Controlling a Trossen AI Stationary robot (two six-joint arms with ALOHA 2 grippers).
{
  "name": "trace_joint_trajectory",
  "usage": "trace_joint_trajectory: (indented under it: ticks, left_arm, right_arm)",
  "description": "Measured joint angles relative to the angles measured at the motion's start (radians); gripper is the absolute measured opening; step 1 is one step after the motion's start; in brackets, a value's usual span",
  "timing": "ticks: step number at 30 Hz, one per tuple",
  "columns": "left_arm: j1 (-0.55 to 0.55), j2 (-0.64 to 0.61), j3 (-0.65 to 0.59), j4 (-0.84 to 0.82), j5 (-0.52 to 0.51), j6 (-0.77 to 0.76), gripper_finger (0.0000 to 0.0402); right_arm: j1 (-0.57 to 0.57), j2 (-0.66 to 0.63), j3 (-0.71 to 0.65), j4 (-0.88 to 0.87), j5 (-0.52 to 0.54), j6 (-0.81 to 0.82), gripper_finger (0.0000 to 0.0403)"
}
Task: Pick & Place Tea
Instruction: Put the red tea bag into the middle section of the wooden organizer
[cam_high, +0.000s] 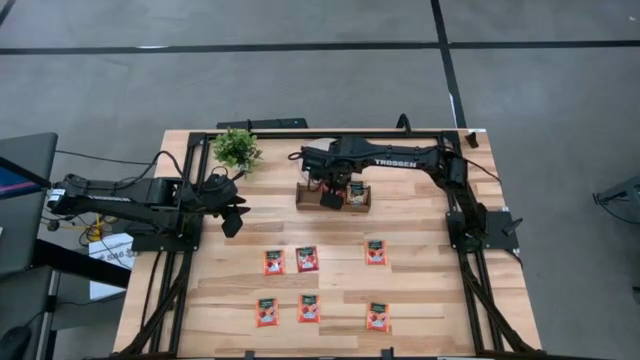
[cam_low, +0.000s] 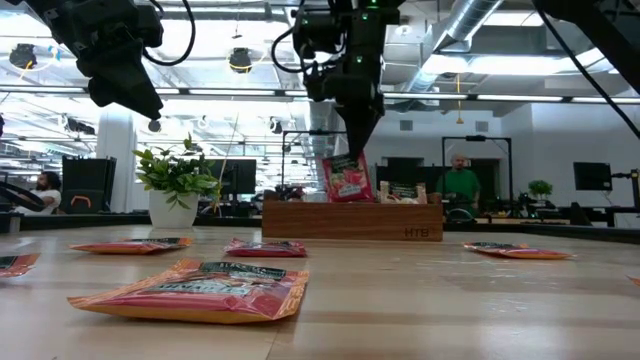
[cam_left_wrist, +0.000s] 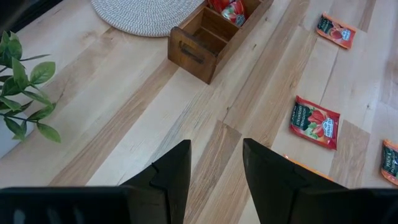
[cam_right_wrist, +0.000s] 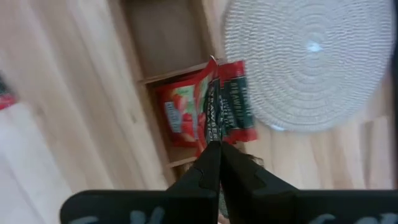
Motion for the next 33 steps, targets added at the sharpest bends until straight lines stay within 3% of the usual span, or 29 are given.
trace_joint_trajectory:
  ticks: [17, 33]
  left_arm:
    - [0.0, 0.0, 0.0, 0.011, 0.0, 0.006, 0.0137]
    - [0.0, 0.0, 0.0, 0.012, 0.0, 0.007, 0.0138]
  right_arm:
    - [0.017, 0.001, -0.11, 0.068, 0.041, 0.032, 0.0]
    - [0.018, 0.001, -0.111, 0.058, 0.073, 0.037, 0.0]
